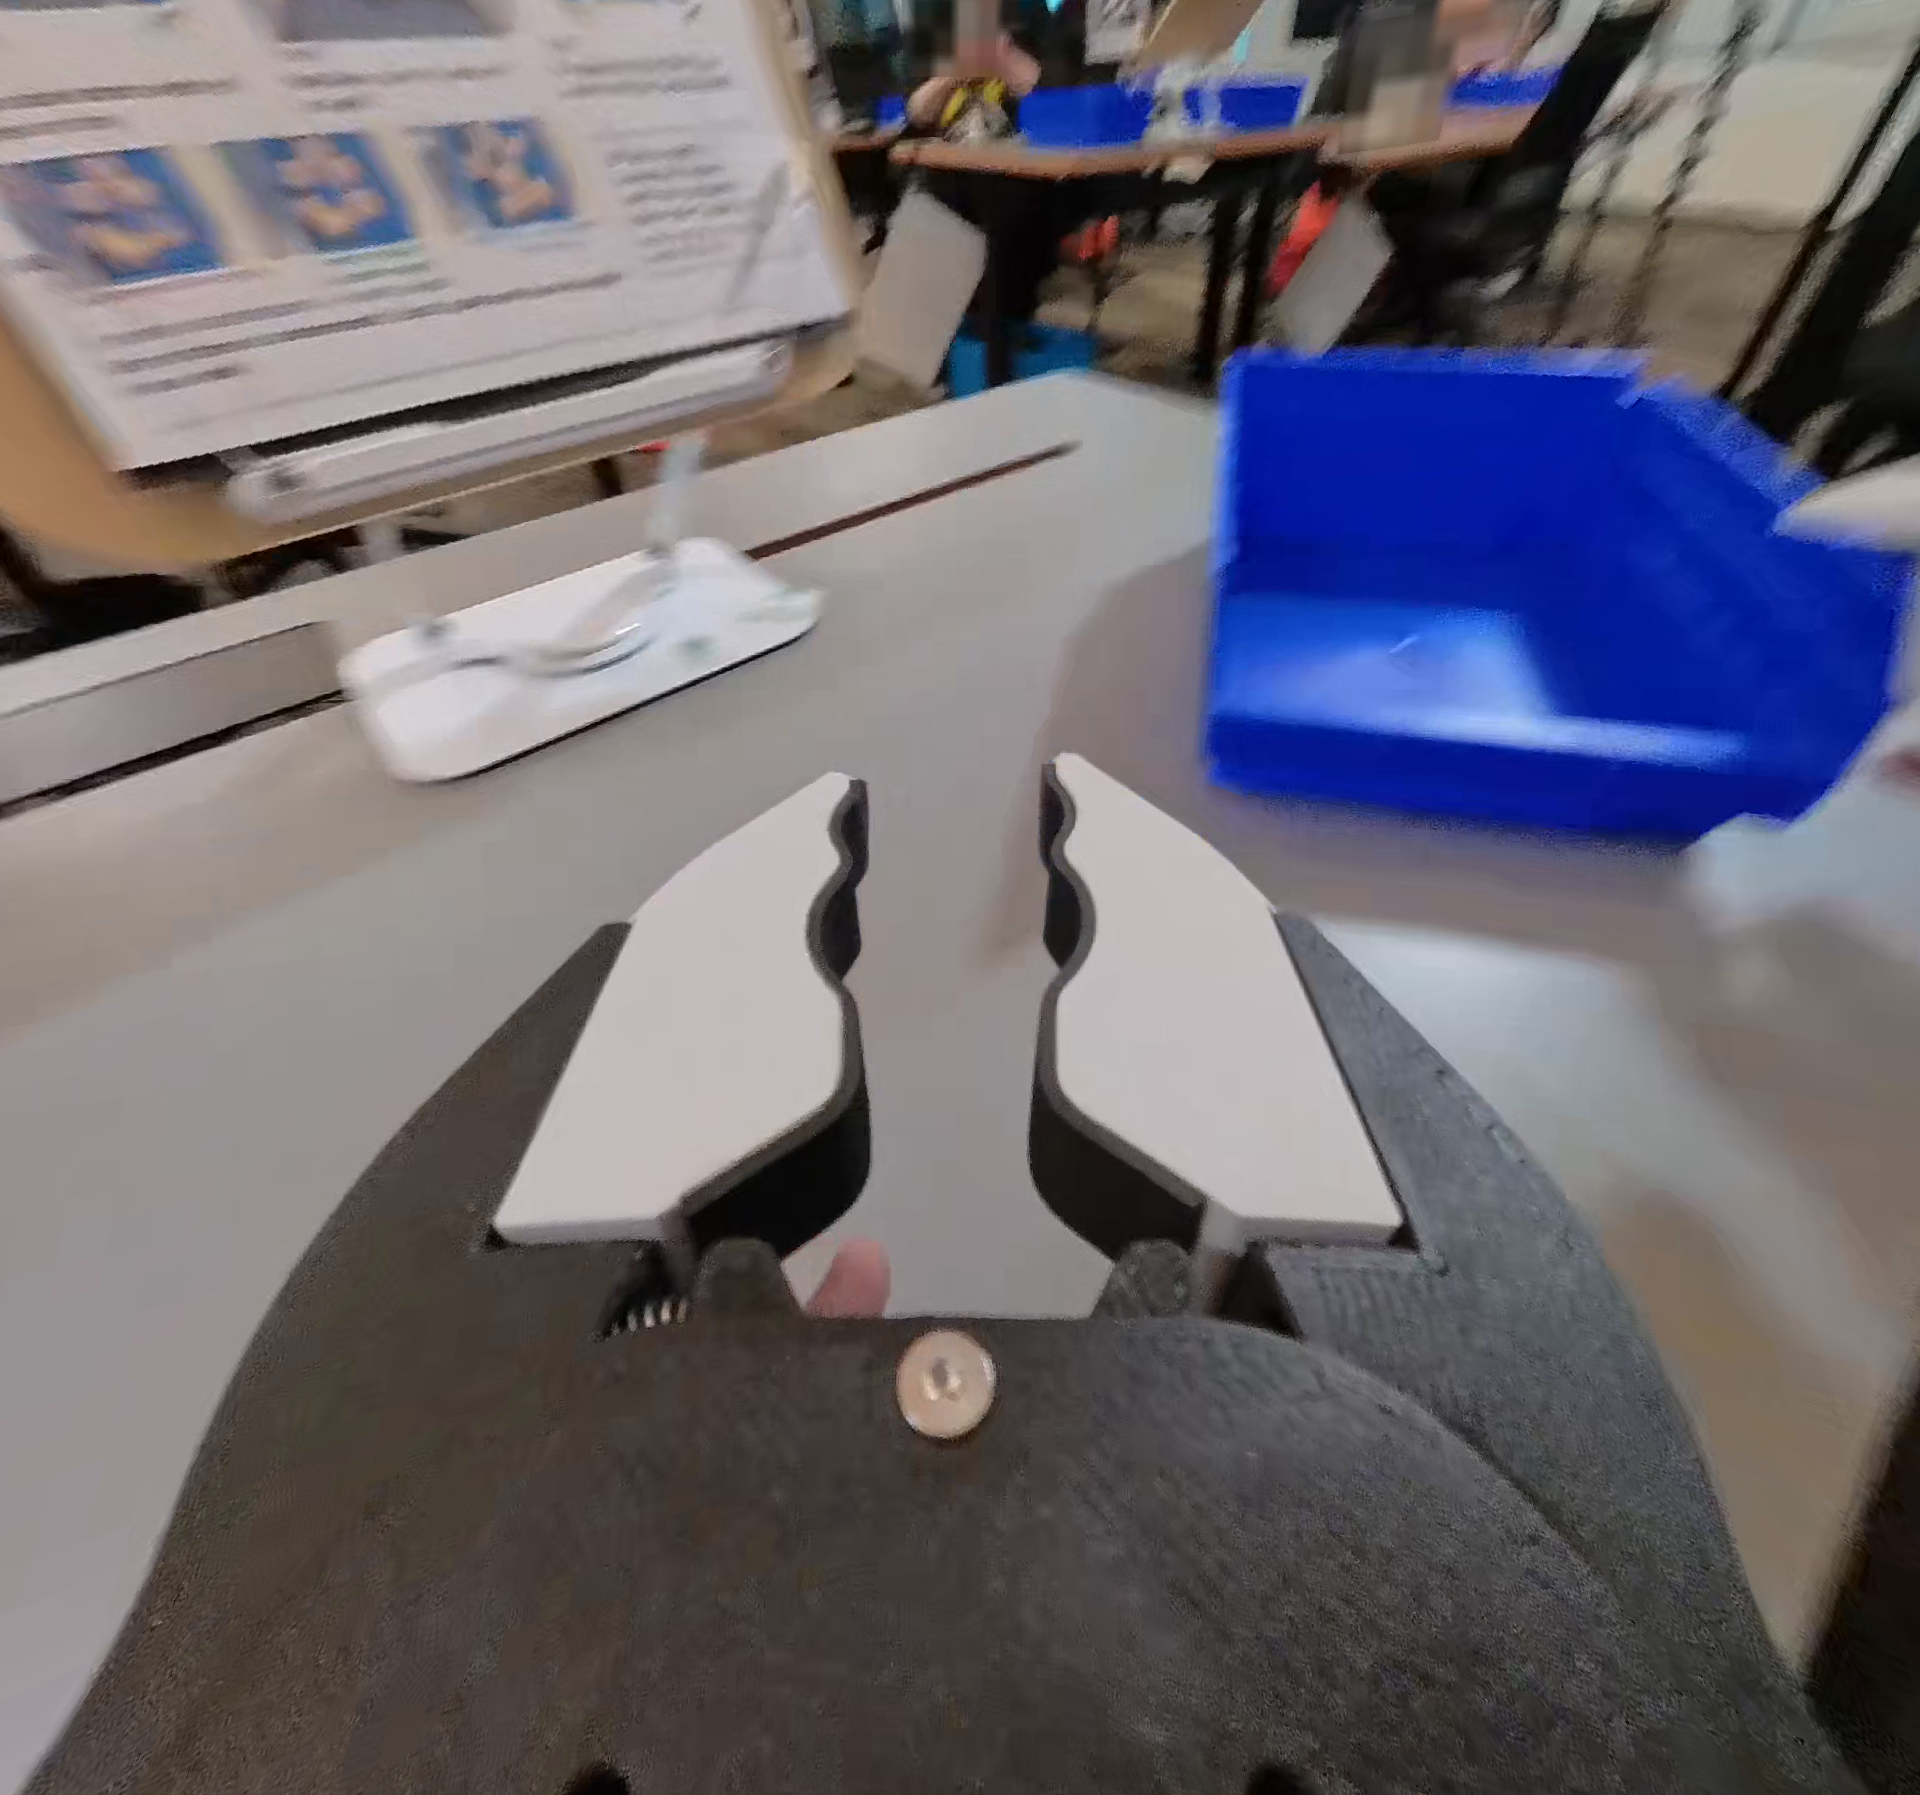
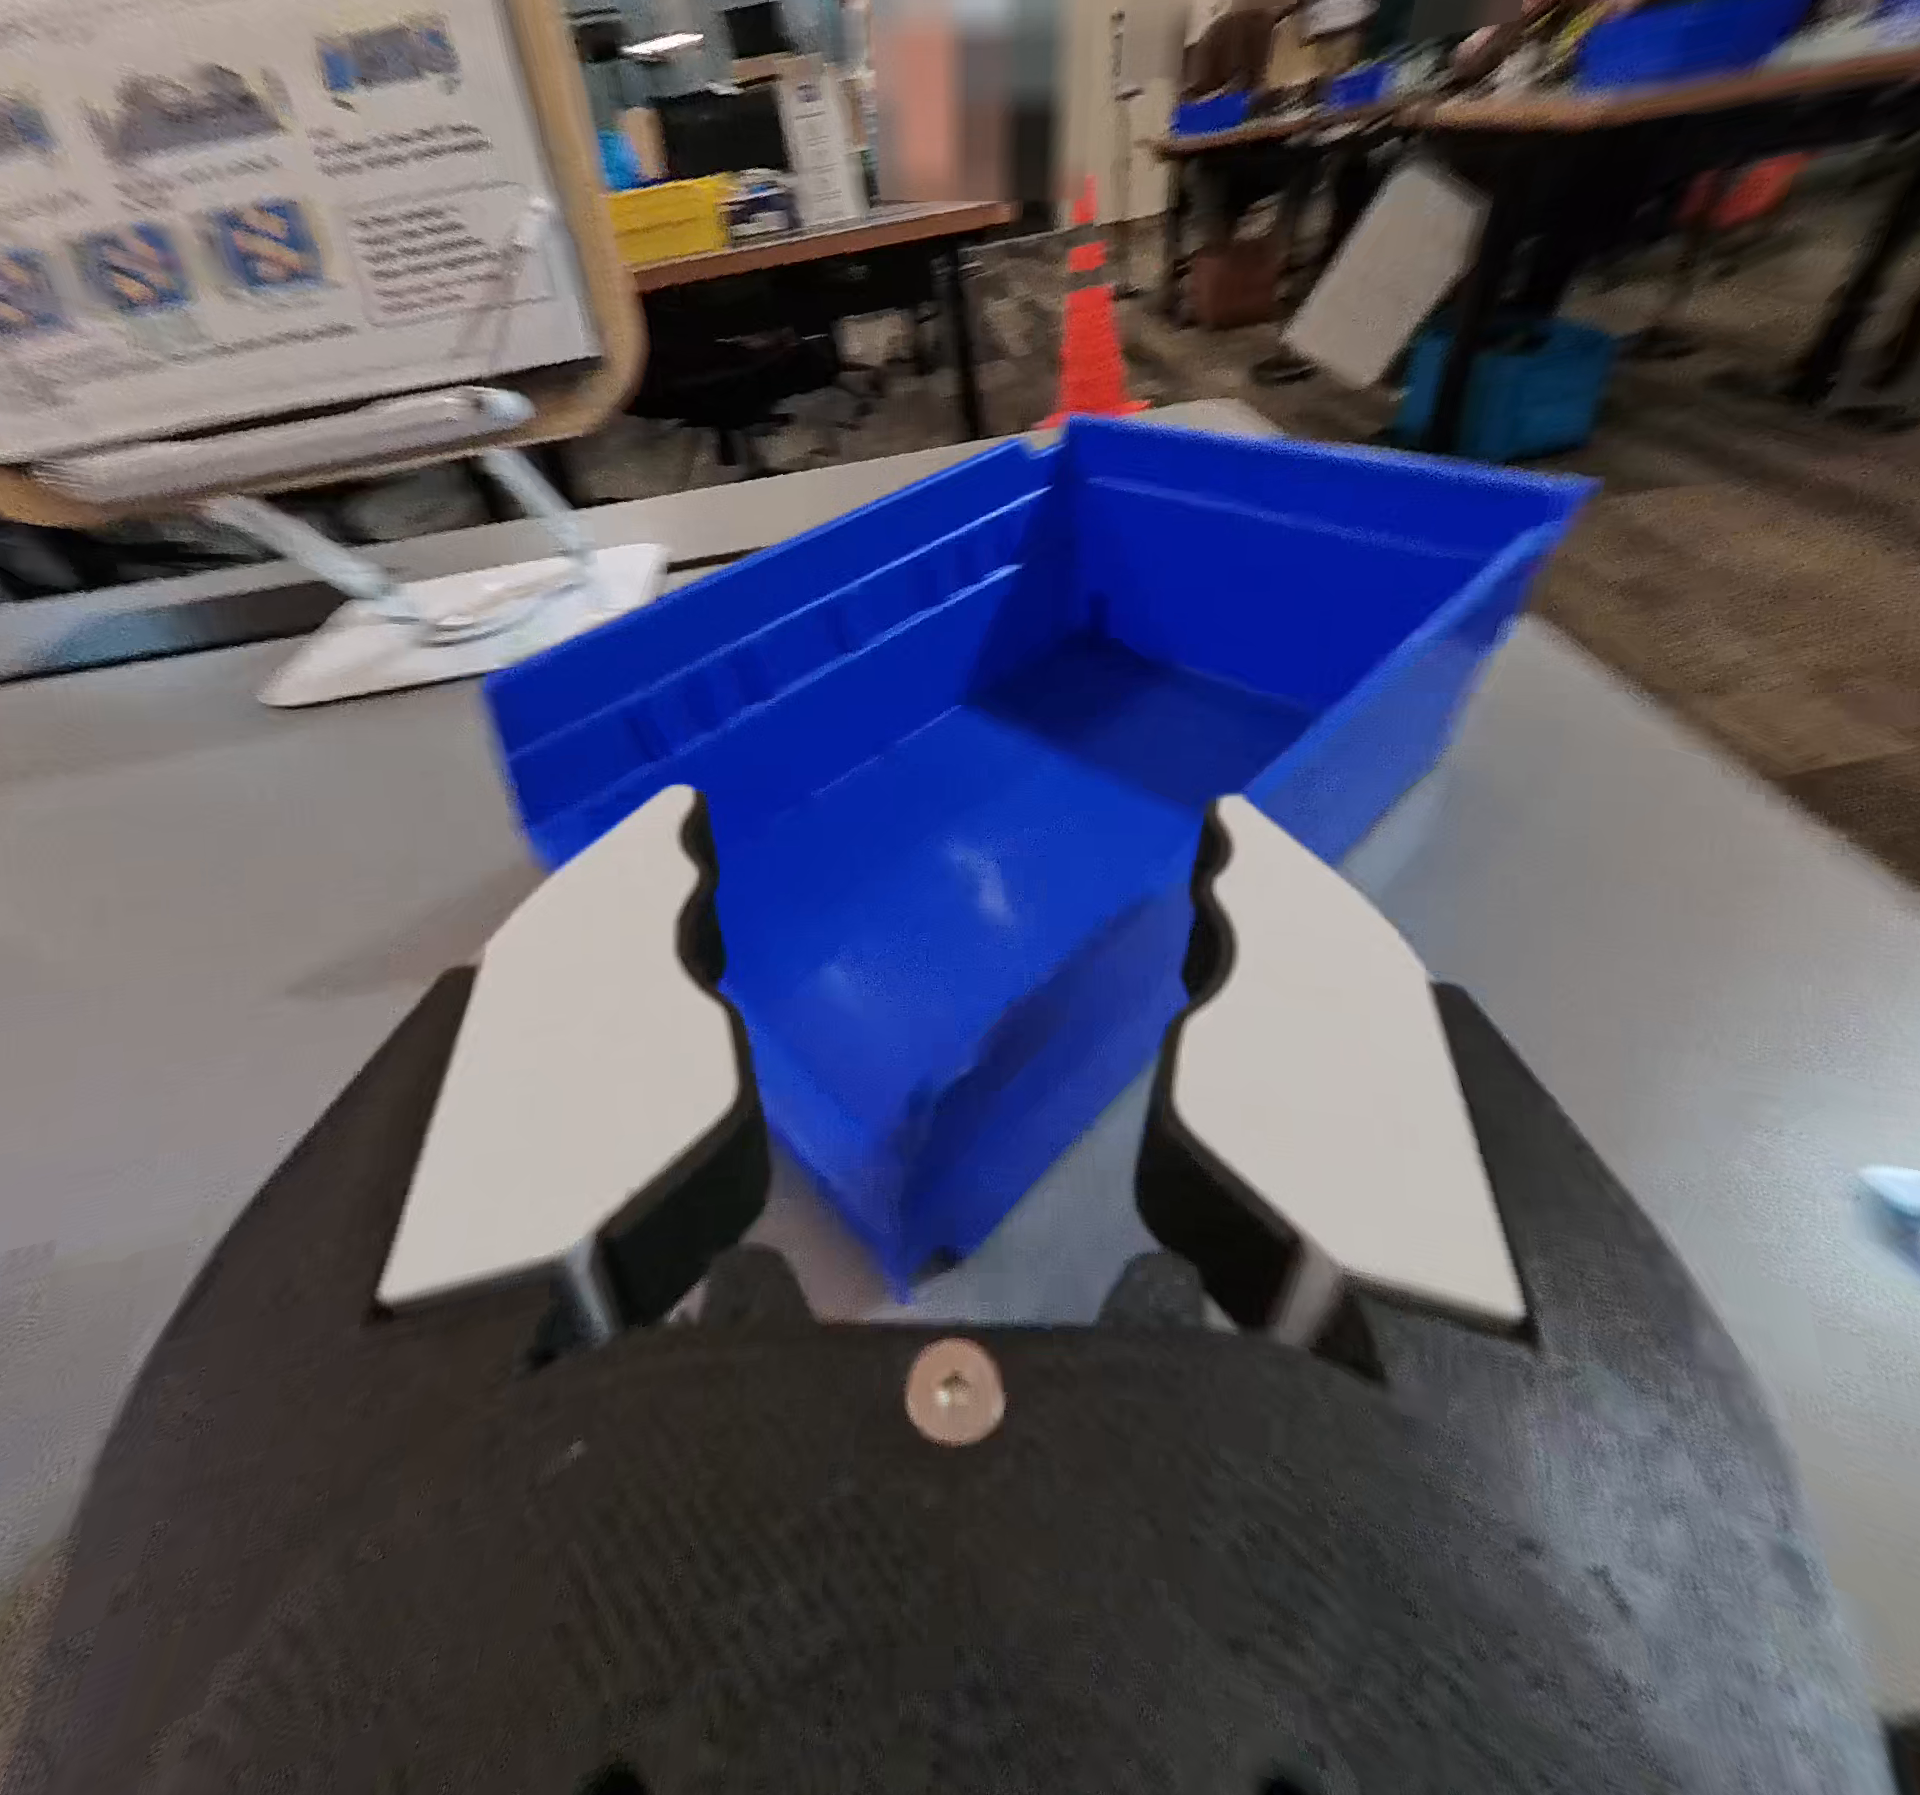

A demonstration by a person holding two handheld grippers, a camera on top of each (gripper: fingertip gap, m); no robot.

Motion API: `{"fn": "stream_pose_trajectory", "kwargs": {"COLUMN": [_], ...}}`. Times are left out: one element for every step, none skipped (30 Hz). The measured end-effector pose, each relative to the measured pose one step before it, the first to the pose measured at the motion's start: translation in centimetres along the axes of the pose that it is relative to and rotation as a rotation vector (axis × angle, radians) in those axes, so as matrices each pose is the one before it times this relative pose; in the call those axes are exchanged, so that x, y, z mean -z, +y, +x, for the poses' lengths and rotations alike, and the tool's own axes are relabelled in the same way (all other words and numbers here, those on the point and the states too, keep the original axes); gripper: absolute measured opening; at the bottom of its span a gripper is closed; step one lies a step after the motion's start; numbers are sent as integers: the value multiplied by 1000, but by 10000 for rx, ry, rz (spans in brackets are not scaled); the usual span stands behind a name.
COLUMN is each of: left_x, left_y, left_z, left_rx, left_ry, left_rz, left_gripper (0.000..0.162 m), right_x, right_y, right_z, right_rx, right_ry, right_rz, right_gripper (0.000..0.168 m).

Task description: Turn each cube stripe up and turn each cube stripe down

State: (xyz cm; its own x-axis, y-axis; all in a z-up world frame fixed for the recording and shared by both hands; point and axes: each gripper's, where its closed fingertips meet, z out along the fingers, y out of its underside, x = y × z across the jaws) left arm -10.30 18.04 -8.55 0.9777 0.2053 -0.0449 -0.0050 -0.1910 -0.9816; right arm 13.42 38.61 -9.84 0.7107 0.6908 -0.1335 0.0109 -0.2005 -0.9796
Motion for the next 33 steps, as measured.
{"fn": "stream_pose_trajectory", "kwargs": {"left_x": [713, 495, 196, -97, -234, -142, 37, 131, 126, 83, 38, 25, 15, 0, -12, -36, -34, -31, -24, 10, 39, 81, 98, 116, 96, 47, 24, -23, -35, -16, 17, 24, 22], "left_y": [1556, 1939, 2064, 1713, 825, -62, -528, -550, -245, 81, 175, 28, -115, -90, 43, 130, 103, 79, 43, 4, -37, -73, -138, -168, -132, -33, 71, 140, 123, 63, -24, -52, -74], "left_z": [-2183, -1959, -1856, -1504, -839, -473, -336, -197, -163, -226, -184, -165, -255, -284, -239, -225, -160, -111, -138, -179, -229, -298, -332, -361, -367, -343, -281, -202, -156, -156, -167, -211, -233], "left_rx": [-592, -694, -542, -169, 151, 429, 608, 629, 518, 377, 202, 93, 70, 75, 70, 94, 119, 108, 86, 54, 30, 27, 26, 19, -17, -25, -4, 29, 52, 52, 39, 42, 49], "left_ry": [-498, -494, -542, -396, 14, 178, 135, 110, 72, 8, 25, 0, -96, -127, -94, -88, -51, -8, -21, -43, -73, -108, -124, -140, -151, -136, -100, -49, -25, -40, -64, -92, -101], "left_rz": [-285, -387, -489, -468, -370, -133, 165, 360, 275, 35, -120, -70, 60, 90, 1, -48, -24, -22, -27, -1, 17, 31, 56, 88, 70, 5, -47, -85, -83, -41, 2, 19, 29], "left_gripper": [26, 23, 21, 21, 24, 29, 31, 29, 27, 26, 27, 28, 28, 27, 26, 26, 26, 26, 26, 26, 26, 26, 26, 26, 25, 25, 25, 26, 26, 27, 26, 26, 26], "right_x": [230, 355, 332, 135, -218, -542, -592, -262, 17, 136, 73, -77, -299, -524, -766, -924, -848, -278, -44, 111, 147, 114, 20, -98, -225, -314, -372, -374, -382, -374, -340, -306, -291], "right_y": [-610, -847, -709, -287, 532, 1309, 942, 309, -43, -170, -47, 128, 368, 668, 930, 1108, 977, 337, -23, -306, -436, -414, -329, -271, -205, -225, -247, -232, -223, -197, -186, -200, -168], "right_z": [926, 821, 371, -387, -664, 4, 774, 812, 328, -191, -492, -495, -53, 316, 350, 187, -265, -390, 59, 607, 818, 884, 833, 757, 776, 850, 813, 511, 304, 262, 292, 291, 229], "right_rx": [482, 219, -70, -109, 219, 585, 371, 29, -58, 15, 20, 3, -105, -252, -379, -410, -430, -625, -507, -79, 169, 354, 512, 538, 383, 238, 169, 202, 150, 82, 107, 170, 214], "right_ry": [870, 633, 245, -234, -345, 154, 694, 646, 239, -169, -392, -424, -172, 4, -100, -328, -748, -894, -437, 89, 327, 431, 410, 347, 342, 385, 370, 151, 30, 38, 84, 98, 25], "right_rz": [273, 374, 303, 123, -254, -669, -584, -283, 55, 148, 44, -70, -243, -477, -618, -655, -565, -282, -69, 177, 219, 153, 87, 42, -16, 10, 40, 49, 34, 27, 41, 54, 55], "right_gripper": [89, 85, 80, 75, 76, 81, 83, 68, 64, 68, 73, 80, 80, 78, 82, 79, 90, 90, 82, 75, 65, 55, 46, 39, 33, 25, 18, 14, 13, 11, 10, 8, 8]}}
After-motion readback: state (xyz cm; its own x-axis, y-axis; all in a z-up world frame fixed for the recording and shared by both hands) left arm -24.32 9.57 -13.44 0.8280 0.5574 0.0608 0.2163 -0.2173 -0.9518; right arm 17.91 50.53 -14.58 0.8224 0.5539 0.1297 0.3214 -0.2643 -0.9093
